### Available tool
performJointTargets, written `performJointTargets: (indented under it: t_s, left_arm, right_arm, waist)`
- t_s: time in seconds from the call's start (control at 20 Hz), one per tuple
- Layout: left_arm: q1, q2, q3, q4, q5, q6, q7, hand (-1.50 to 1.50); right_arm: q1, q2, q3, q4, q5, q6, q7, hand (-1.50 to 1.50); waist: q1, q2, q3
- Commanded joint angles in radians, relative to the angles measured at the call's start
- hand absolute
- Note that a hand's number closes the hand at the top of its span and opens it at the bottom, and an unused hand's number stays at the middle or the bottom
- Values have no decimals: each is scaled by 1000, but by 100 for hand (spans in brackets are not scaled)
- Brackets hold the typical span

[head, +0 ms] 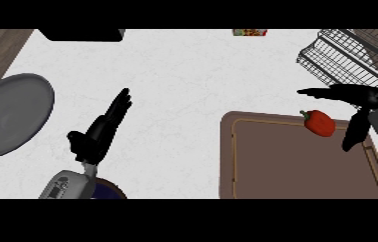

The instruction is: Pick the bell pepper from the tray and place it in the tiered basket

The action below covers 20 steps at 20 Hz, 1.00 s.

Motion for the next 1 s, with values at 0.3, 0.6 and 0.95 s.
performJointTargets:
  t_s: [0.3, 0.6, 0.95]
  left_arm:
    - [9, -43, 4, -7, -41, 10, 20, 0]
    - [10, -14, 51, -5, -26, -18, 11, 0]
    - [-43, -26, 86, 31, -32, -44, 41, 0]
  right_arm:
    - [33, 52, 22, 68, 31, 1, -161, -150]
    - [-8, 79, -51, 86, -53, -13, -187, 150]
    - [-77, 103, -87, 126, -61, -6, -157, 150]
  waist:
    - [-7, -3, 0]
    - [-7, -3, -1]
    - [-7, -1, -1]
